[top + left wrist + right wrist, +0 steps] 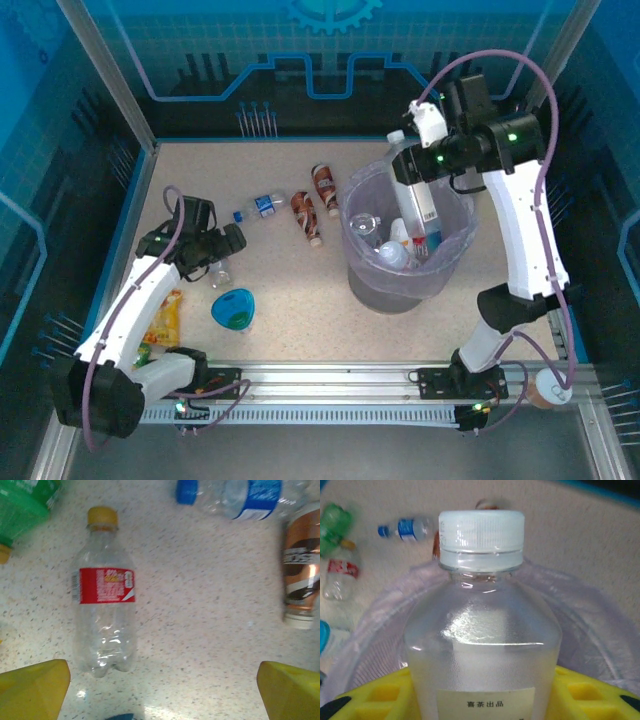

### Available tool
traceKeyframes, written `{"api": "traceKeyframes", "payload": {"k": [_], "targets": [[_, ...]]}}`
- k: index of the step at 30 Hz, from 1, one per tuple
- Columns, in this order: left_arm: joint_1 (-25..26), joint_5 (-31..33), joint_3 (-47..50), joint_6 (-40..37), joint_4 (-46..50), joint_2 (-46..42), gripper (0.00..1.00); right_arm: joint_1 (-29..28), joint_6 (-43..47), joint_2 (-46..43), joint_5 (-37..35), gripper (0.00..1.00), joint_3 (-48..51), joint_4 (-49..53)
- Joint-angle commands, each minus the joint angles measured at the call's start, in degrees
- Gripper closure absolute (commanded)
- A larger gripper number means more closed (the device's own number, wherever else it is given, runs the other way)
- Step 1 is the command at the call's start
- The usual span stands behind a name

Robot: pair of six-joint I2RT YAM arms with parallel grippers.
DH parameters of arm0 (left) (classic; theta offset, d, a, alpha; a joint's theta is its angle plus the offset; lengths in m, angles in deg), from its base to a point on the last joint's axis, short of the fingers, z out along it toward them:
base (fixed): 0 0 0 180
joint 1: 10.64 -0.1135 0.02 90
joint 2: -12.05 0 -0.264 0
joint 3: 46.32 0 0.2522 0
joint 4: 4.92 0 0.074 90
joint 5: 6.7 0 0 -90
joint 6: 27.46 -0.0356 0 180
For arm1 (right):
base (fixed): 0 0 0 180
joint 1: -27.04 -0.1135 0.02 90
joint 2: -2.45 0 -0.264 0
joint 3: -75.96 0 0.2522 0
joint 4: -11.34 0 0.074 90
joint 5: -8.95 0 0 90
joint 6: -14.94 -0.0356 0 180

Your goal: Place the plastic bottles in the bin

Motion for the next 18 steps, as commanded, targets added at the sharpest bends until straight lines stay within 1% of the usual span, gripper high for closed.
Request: {"api": "traceKeyframes", "payload": {"k": [1, 5, 10, 14, 18], "targets": [[-0.9, 1.6, 3.0, 1.3, -1.0, 1.2, 0.03, -0.4, 2.3, 0.0, 0.8, 0.78, 2.2, 5.2], [-1.6, 1.9, 6.6, 3.6, -4.5, 2.2, 0.02, -0.5, 2.2, 0.7, 0.4, 0.78, 7.0, 6.3], [-1.8, 4.0, 9.6, 5.0, -6.6, 2.6, 0.03, -0.7, 2.1, -0.3, 1.1, 0.77, 12.6, 5.9], [-2.1, 4.3, 12.1, 6.1, -9.3, 3.2, 0.05, -0.9, 1.3, -0.6, 2.2, 0.76, 18.0, 2.7], [-2.4, 4.5, 13.6, 6.5, -11.5, 4.3, 0.05, -0.8, -1.1, -1.0, 3.2, 0.74, 23.1, -3.3]]}}
